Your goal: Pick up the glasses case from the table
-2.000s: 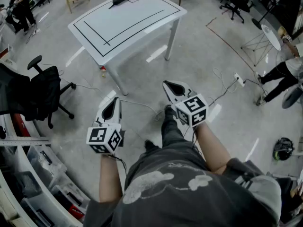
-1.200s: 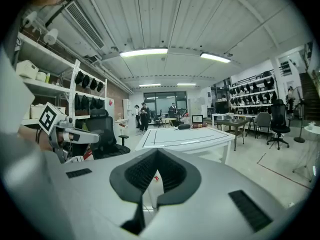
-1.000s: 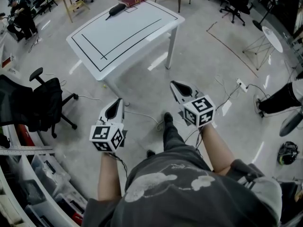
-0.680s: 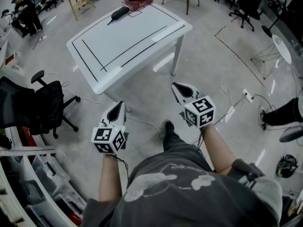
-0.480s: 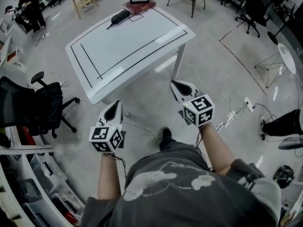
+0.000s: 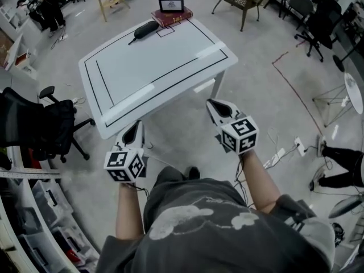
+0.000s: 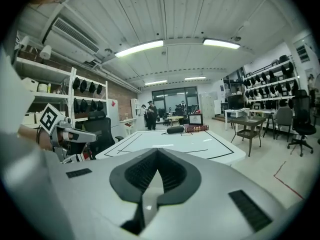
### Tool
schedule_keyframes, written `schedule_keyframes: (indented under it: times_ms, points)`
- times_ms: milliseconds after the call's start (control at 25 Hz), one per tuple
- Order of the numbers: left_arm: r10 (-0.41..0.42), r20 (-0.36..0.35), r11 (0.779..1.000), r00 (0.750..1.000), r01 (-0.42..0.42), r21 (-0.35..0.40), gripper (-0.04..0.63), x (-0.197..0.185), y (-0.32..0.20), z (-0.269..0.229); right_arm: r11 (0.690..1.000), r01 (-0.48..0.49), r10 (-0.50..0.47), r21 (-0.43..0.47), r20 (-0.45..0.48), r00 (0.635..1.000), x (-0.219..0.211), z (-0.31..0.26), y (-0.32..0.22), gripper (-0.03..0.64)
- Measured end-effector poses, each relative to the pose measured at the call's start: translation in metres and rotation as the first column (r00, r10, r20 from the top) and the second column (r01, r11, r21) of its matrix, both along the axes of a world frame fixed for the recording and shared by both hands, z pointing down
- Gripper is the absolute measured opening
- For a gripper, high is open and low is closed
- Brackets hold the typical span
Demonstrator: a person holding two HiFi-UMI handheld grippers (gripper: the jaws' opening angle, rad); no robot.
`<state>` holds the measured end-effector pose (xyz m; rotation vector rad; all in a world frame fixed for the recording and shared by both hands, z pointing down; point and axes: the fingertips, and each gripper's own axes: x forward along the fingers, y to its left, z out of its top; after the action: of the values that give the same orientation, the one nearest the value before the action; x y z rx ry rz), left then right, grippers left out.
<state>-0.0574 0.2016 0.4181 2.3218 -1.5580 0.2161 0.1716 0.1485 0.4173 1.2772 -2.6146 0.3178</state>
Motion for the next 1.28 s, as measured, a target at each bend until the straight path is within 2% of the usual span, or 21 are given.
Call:
schedule_keyframes:
  times_ms: [280, 520, 800, 1280]
  points:
    - [0.001, 0.031, 1.0, 1.0, -0.001, 0.008, 0.002, 0.005, -0.04, -0.004, 1.0, 0.02, -0.019, -0.018, 0.021, 1.0, -0.006, 0.01, -0.033, 0.0]
    - [0.021, 0.032, 1.0, 0.999, -0.021, 0.012, 0.002, 0.005, -0.099, 0.001, 1.0, 0.01, -0.01, -0.026, 0.005, 1.0, -0.007, 0.017, -0.082, 0.0]
    - [0.02, 0.024, 0.999, 1.0, -0.021, 0.027, 0.002, -0.01, -0.202, 0.005, 0.999, 0.012, -0.013, -0.035, -0.042, 0.999, -0.015, 0.022, -0.178, 0.0]
    - [0.041, 0.035, 0.999, 0.999, -0.041, 0.0, 0.002, -0.042, -0.363, 0.003, 0.996, 0.058, -0.064, -0.073, -0.078, 0.995, -0.064, 0.025, -0.332, 0.0]
